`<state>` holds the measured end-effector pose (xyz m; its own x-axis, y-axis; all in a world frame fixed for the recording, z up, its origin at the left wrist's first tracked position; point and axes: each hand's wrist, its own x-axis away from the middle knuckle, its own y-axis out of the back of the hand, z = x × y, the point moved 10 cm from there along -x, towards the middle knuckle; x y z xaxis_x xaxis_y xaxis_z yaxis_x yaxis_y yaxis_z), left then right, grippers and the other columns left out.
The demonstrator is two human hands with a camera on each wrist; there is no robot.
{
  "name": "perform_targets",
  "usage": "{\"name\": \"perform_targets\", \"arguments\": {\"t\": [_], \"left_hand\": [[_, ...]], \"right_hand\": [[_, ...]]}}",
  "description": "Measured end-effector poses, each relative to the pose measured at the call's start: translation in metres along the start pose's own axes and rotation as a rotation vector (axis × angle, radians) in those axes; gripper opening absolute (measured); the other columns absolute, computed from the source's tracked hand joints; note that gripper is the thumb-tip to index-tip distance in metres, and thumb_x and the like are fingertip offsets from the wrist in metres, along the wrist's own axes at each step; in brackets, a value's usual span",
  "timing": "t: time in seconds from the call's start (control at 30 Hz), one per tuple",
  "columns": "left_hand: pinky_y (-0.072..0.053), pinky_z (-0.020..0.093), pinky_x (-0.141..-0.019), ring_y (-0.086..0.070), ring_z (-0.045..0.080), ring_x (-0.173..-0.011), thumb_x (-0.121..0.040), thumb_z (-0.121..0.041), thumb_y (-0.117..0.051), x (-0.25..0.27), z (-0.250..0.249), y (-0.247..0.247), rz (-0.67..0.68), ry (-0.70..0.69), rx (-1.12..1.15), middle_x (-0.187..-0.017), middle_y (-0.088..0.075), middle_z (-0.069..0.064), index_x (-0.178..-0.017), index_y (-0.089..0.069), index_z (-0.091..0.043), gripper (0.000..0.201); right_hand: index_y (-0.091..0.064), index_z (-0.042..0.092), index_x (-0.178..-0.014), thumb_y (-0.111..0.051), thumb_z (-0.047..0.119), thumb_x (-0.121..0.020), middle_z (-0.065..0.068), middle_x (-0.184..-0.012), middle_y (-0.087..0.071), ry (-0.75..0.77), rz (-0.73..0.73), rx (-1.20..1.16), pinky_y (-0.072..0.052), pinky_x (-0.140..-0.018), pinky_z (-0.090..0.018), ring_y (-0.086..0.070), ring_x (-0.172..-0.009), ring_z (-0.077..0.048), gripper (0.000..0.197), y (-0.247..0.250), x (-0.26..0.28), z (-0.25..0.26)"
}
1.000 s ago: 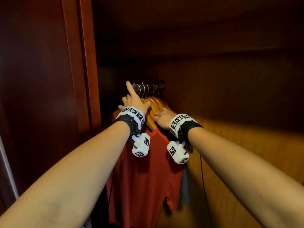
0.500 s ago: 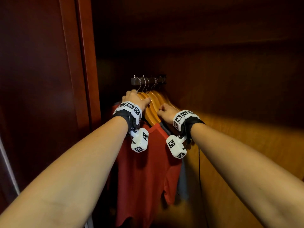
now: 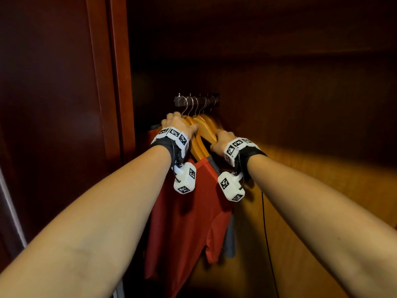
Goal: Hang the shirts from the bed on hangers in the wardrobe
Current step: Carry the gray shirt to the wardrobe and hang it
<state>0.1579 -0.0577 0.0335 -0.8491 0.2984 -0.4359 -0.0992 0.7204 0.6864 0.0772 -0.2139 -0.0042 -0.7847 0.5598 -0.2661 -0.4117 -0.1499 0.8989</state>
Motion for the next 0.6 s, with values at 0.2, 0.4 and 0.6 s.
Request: {"name": "perform_targets", "arguments": {"t": [0.2, 0.4, 0.6], "left_hand": [[-0.029, 0.053, -0.110, -0.026, 0.036, -0.138, -0.077, -0.067, -0.064, -0.003, 0.009, 0.003, 0.029, 0.127, -0.095, -0.149, -0.032, 0.013, -0.143, -0.040, -0.020, 0.084], [-0.028, 0.053, -0.110, -0.024, 0.035, -0.139, -0.072, -0.069, -0.069, 0.001, 0.003, 0.012, 0.002, 0.188, -0.094, -0.150, -0.030, 0.014, -0.140, -0.043, -0.016, 0.090], [-0.034, 0.050, -0.106, -0.033, 0.035, -0.134, -0.076, -0.059, -0.071, 0.002, -0.007, 0.024, -0.001, 0.182, -0.075, -0.145, -0.035, 0.014, -0.134, -0.048, -0.012, 0.079]], "right_hand": [[-0.057, 0.015, -0.123, -0.061, 0.039, -0.093, -0.010, -0.110, -0.065, 0.003, -0.004, -0.095, -0.055, -0.089, -0.044, -0.065, -0.095, -0.030, 0.038, -0.001, 0.002, 0.006], [-0.057, 0.013, -0.124, -0.060, 0.036, -0.096, -0.012, -0.110, -0.065, 0.009, -0.059, -0.087, -0.054, -0.083, -0.041, -0.065, -0.094, -0.031, 0.037, 0.010, 0.003, 0.001], [-0.058, 0.016, -0.116, -0.057, 0.038, -0.096, -0.010, -0.103, -0.065, 0.014, -0.167, -0.104, -0.052, -0.083, -0.044, -0.064, -0.095, -0.033, 0.029, 0.039, 0.012, -0.005]]}}
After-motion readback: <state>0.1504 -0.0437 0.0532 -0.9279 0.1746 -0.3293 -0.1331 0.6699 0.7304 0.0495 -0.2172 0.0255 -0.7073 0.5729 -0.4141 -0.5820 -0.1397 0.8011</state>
